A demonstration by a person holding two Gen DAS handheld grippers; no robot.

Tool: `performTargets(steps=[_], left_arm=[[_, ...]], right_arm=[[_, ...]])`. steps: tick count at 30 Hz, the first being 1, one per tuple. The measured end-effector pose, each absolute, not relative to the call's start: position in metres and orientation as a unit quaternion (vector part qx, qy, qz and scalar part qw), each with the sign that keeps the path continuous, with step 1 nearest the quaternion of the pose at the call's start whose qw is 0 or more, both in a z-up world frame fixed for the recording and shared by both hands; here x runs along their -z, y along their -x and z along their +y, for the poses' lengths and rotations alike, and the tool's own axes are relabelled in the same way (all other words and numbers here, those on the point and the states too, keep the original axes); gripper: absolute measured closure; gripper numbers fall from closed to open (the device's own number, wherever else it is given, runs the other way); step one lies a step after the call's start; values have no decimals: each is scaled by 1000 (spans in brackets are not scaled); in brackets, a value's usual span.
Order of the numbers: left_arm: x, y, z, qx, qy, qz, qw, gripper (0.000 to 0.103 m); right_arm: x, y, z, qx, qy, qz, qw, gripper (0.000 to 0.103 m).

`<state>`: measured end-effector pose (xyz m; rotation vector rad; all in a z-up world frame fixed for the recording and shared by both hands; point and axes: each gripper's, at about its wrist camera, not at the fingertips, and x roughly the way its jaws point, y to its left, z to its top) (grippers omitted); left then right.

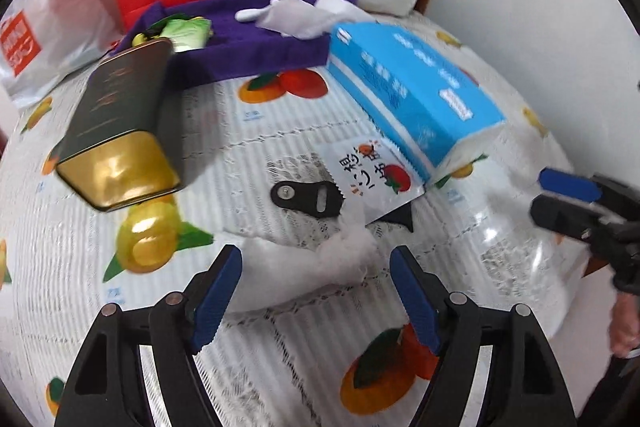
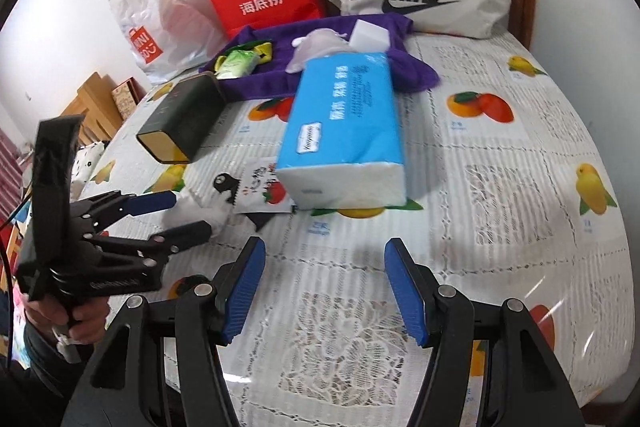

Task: Organize soft objects

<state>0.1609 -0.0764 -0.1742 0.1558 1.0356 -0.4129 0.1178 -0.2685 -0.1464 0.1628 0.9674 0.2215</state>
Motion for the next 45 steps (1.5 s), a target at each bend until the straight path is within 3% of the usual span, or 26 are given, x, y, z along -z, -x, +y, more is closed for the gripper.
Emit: performTargets(steps=[4, 8, 28, 34, 42, 45], left_arm=[[184, -161, -86, 178, -108, 470, 858, 29], [180, -159, -84, 192, -111, 451, 864, 79], [104, -152, 39, 132, -2, 411, 902, 80], [84, -181, 47, 124, -5, 393, 911, 80], [73, -211, 36, 141, -13, 388, 911, 80], [73, -219, 32, 149, -11, 390, 908, 80]], right_arm=[[152, -119, -271, -107, -82, 469, 873, 41], [160, -123, -264, -118, -82, 475, 868, 41], [169, -157, -167, -178, 30, 440, 880, 41], [182, -156, -145, -157, 82, 432, 884, 42], [193, -168, -148, -125, 56, 428, 893, 44], [191, -171, -150, -116, 52, 431, 893, 56]])
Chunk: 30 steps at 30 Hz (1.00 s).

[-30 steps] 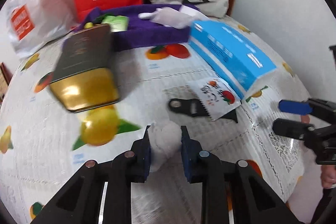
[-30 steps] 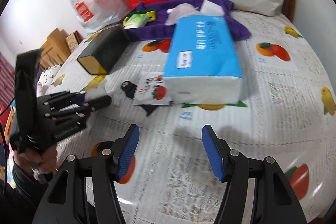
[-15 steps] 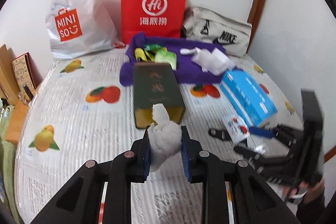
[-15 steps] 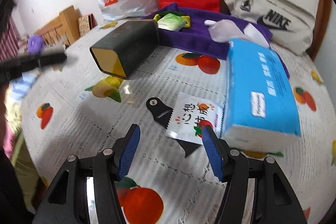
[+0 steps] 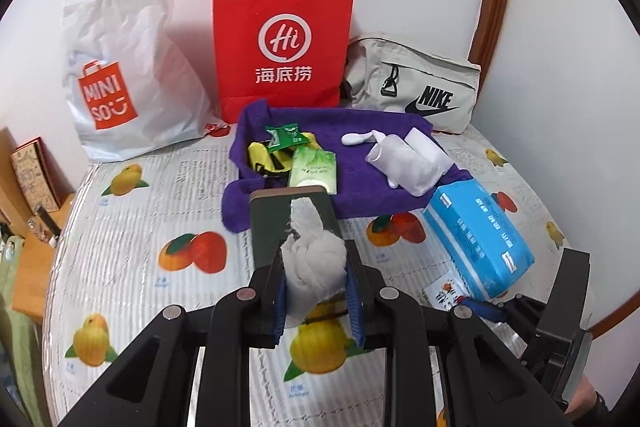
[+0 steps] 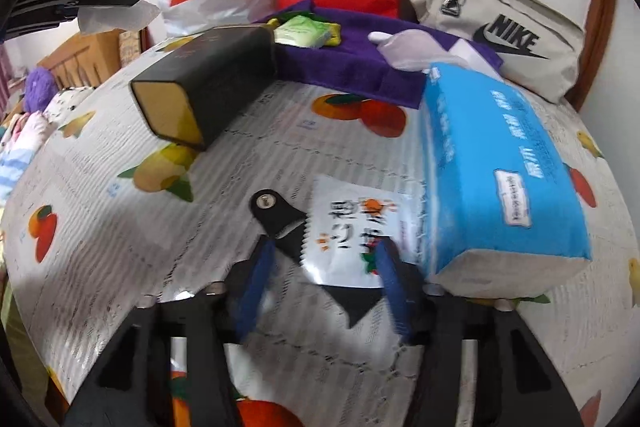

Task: Organize soft objects

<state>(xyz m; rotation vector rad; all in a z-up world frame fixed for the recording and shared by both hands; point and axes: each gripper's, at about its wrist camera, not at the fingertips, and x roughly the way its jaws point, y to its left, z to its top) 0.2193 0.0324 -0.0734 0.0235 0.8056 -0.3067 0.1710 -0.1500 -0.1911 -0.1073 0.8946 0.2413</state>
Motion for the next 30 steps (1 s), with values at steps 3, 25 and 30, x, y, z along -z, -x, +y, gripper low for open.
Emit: performTargets(steps=[3, 25, 30], left_arm=[[73, -229, 29, 156, -13, 394, 906, 80], [77, -286, 19, 166, -23, 411, 896, 79], [72, -295, 20, 170, -19, 408, 897, 79]], right_arm=[[190, -172, -150, -125, 50, 434, 891, 68], [174, -182, -144, -204, 1, 447, 871, 46], [179, -189, -133, -180, 47, 440, 878, 46]])
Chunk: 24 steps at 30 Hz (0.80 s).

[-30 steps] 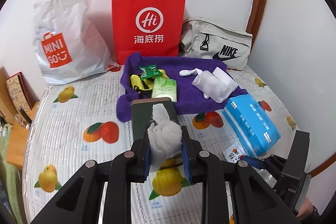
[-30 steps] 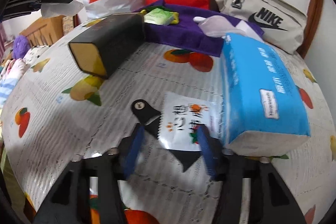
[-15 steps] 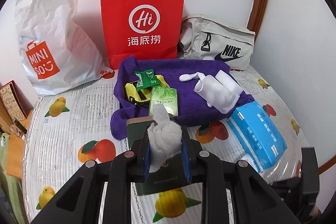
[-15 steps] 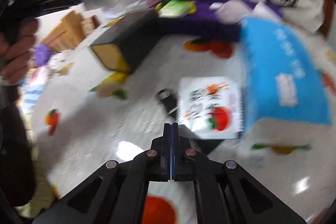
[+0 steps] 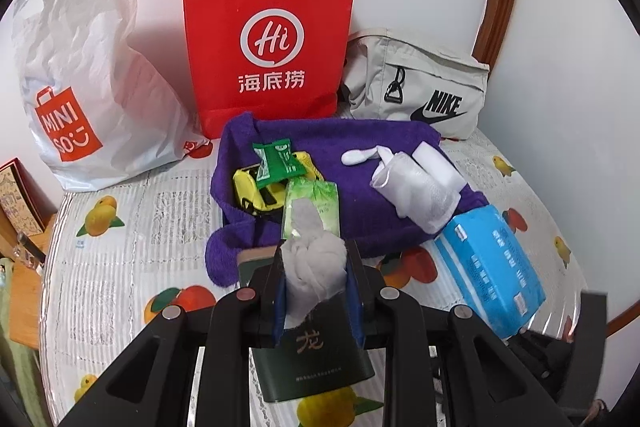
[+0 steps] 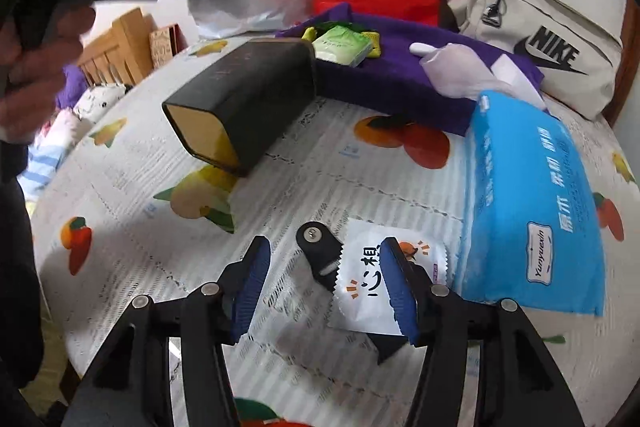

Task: Organize soft objects

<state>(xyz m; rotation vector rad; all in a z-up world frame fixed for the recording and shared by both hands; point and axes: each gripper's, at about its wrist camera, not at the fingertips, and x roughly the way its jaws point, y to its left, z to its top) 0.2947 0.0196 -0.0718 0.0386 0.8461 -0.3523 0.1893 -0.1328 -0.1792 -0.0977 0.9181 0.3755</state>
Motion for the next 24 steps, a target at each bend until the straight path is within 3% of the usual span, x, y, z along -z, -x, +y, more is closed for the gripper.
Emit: performTargets(steps=[4, 7, 9, 11, 16, 17, 24], left_arm=[[68, -306, 15, 175, -25, 407, 896, 78], [68, -316, 10, 173, -36, 409, 895, 78], [69, -323, 7, 174, -42, 410, 894, 78], [69, -330, 4, 175, -47, 410, 894, 78], [73, -351, -6, 177, -54, 415, 891, 78], [75, -354, -8, 177, -56, 417, 890, 78], [89, -378, -12, 177, -47, 434, 882, 78]], right_arm=[[188, -188, -120, -157, 86, 433, 883, 36], [194, -188, -122, -146, 71, 435, 886, 37], [194, -189, -125, -142, 64, 438, 885, 44], [194, -190, -133, -131, 48, 437, 888, 67], [193, -190, -135, -149, 40, 434, 888, 76], [192, -190, -135, -151, 38, 433, 888, 99], [192, -192, -142, -188, -2, 450, 873, 103]])
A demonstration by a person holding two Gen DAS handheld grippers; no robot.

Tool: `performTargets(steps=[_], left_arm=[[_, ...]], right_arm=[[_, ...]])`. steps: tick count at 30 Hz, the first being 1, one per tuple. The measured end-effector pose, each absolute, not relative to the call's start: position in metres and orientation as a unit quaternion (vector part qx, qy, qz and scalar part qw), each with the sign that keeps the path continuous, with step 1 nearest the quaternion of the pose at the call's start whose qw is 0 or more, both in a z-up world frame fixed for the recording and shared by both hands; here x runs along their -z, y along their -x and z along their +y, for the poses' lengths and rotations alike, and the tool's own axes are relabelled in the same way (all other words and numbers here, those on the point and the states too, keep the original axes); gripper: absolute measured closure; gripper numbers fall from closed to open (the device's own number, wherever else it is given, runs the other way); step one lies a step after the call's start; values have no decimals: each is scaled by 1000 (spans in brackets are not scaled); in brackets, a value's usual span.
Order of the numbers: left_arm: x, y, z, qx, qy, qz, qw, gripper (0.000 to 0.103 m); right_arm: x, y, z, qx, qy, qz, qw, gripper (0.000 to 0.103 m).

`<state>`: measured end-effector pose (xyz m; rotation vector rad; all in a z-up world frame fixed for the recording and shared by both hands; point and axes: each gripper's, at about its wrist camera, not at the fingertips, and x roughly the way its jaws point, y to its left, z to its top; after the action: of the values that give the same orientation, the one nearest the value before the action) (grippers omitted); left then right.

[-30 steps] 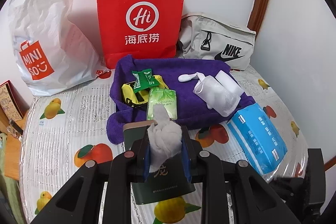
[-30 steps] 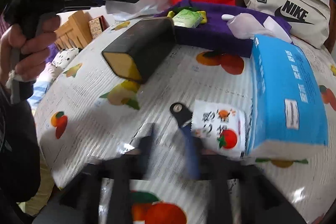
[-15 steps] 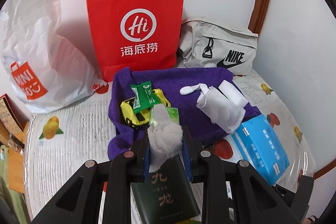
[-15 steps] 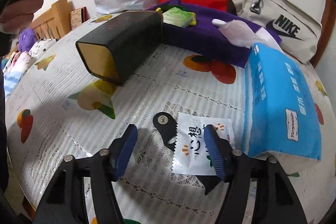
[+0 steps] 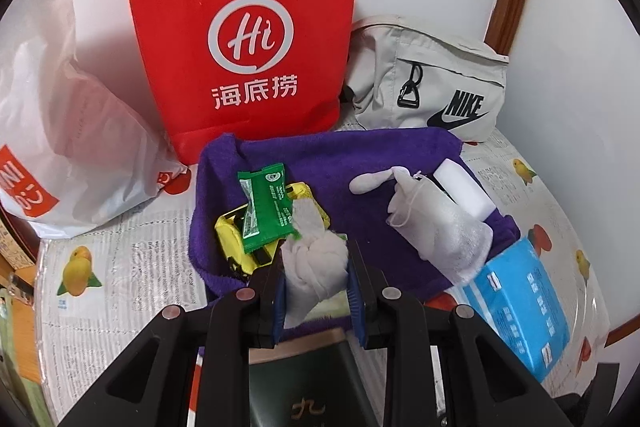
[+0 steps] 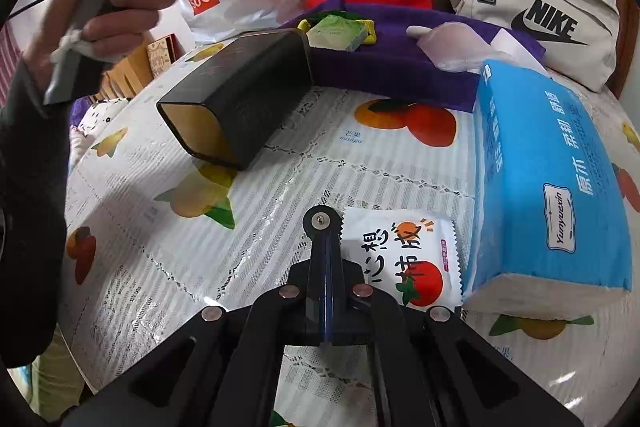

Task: Organize soft objects

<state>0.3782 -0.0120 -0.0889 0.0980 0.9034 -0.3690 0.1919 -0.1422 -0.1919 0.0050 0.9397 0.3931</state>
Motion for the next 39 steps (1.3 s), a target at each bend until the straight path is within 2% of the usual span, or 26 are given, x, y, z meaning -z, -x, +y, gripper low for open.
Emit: performTargets(steps=[11, 13, 14, 15, 16, 17, 18, 19, 22, 23, 32, 39], left_arm=[[111, -412, -30, 188, -33, 460, 867, 77], [115, -415, -32, 187, -37, 467, 864, 70], [118, -417, -33, 182, -37, 473, 861, 56], [120, -419, -33, 177, -36, 479, 859, 37], [120, -419, -32, 169, -35, 479, 861, 33], [120, -418, -31, 166, -34, 476, 863, 32], [118, -417, -29, 164, -34, 473, 865, 32], [117, -415, -28, 165, -34, 472, 865, 32], [111, -407, -24, 166, -38, 468, 867, 32], [109, -403, -23, 166, -43, 466, 868, 32], [96, -370, -4, 165, -46, 455, 874, 32], [92, -348, 11, 164, -47, 452, 875, 32]], right_arm=[[187, -182, -155, -206, -33, 467, 859, 101], [184, -178, -159, -199, -38, 461, 864, 98], [183, -177, -162, -196, -41, 458, 866, 92], [181, -176, -165, -191, -47, 454, 869, 88], [180, -175, -168, -187, -51, 451, 871, 76], [179, -173, -171, -177, -54, 447, 875, 61], [179, -172, -173, -172, -54, 444, 878, 55], [178, -171, -175, -166, -56, 440, 881, 50], [176, -166, -177, -150, -55, 432, 888, 47], [177, -164, -177, -145, -54, 432, 888, 42], [181, -159, -162, -103, -19, 416, 903, 37], [194, -173, -150, -76, 15, 438, 896, 37]])
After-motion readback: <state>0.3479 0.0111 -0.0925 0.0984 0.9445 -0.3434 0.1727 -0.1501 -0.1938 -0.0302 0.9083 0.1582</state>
